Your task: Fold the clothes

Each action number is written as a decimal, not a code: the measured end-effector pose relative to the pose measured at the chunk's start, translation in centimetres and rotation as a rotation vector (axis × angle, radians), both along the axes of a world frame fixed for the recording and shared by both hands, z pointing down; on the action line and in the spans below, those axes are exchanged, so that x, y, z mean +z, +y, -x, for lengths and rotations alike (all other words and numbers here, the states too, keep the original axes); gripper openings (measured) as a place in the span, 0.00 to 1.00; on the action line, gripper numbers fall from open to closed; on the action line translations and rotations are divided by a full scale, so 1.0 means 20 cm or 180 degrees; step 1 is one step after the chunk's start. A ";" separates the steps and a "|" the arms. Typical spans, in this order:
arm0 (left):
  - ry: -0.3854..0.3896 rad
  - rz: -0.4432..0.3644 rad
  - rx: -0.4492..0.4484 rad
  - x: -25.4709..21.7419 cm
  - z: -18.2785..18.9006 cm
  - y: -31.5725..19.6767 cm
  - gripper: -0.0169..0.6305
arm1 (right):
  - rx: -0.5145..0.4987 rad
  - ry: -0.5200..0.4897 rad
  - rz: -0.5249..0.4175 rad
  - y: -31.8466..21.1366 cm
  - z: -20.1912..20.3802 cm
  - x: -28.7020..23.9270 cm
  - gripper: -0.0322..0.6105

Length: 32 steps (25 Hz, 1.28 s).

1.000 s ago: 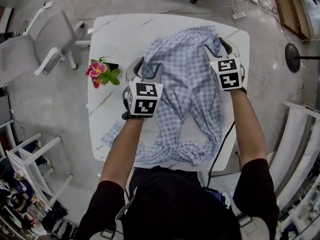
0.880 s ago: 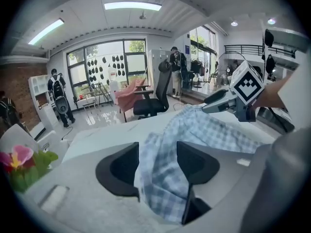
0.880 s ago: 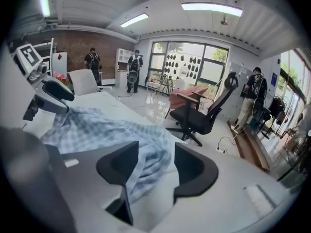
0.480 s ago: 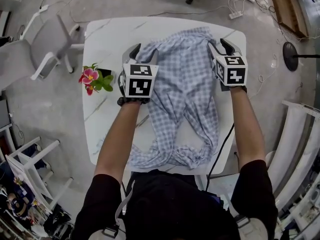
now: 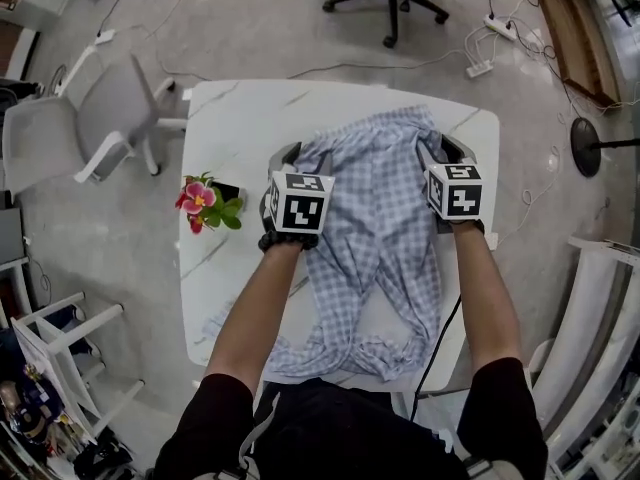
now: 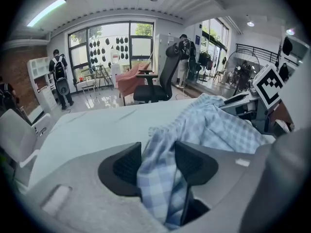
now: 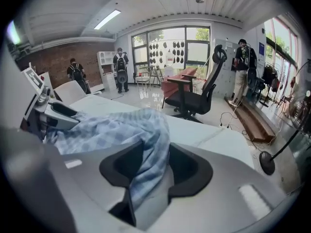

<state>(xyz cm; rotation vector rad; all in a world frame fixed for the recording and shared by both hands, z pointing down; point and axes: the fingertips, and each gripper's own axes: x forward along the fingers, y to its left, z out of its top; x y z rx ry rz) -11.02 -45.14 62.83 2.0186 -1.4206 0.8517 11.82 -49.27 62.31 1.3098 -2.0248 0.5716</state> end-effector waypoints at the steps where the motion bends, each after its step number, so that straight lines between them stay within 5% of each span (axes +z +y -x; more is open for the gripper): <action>1: 0.0024 0.0004 -0.0018 0.01 0.00 0.01 0.37 | 0.0027 -0.0007 0.0012 0.01 0.01 0.01 0.31; 6: 0.0088 -0.0015 0.0082 0.01 -0.05 0.02 0.27 | 0.0011 0.0046 -0.0030 0.03 0.05 0.01 0.23; 9: 0.0093 -0.0046 0.0121 0.00 -0.06 0.00 0.09 | -0.0031 0.0101 -0.0083 0.01 0.06 0.00 0.12; 23: -0.0212 -0.0433 0.0274 -0.14 -0.01 -0.33 0.09 | 0.0421 0.0194 -0.0478 -0.13 -0.16 -0.12 0.11; 28: -0.0229 -0.0454 0.0368 -0.12 -0.05 -0.39 0.14 | 0.0542 0.0253 -0.0469 -0.15 -0.19 -0.10 0.11; 32: -0.0141 -0.0343 0.0534 -0.08 -0.10 -0.34 0.38 | 0.0381 0.0371 -0.0358 -0.12 -0.17 -0.04 0.22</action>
